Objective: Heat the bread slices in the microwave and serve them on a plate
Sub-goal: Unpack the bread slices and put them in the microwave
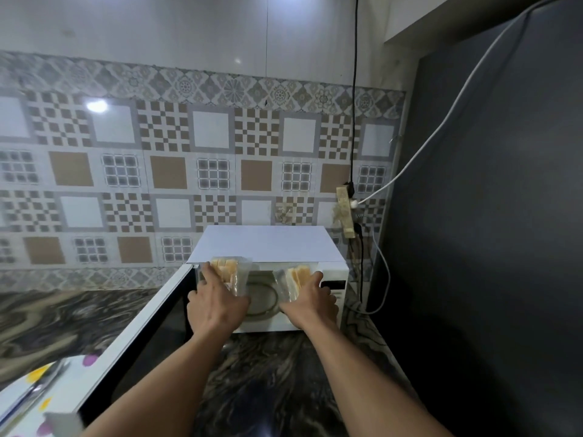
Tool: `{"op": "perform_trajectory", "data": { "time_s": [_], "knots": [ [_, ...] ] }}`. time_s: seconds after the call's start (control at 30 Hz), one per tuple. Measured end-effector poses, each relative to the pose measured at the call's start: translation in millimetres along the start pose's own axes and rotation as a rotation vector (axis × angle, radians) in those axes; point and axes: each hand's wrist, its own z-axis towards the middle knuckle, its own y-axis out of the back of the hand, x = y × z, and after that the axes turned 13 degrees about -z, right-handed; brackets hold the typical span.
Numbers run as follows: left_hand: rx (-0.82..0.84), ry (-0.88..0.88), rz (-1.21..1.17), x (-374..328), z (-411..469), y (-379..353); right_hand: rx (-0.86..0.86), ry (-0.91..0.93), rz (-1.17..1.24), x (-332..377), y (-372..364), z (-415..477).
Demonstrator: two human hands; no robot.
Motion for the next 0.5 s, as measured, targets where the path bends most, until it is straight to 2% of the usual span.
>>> {"op": "perform_trajectory", "data": {
  "time_s": [0.5],
  "knots": [
    [0.043, 0.148, 0.036, 81.6, -58.2, -65.0, 0.112, 0.013, 0.025, -58.6, -99.6, -20.6]
  ]
}}
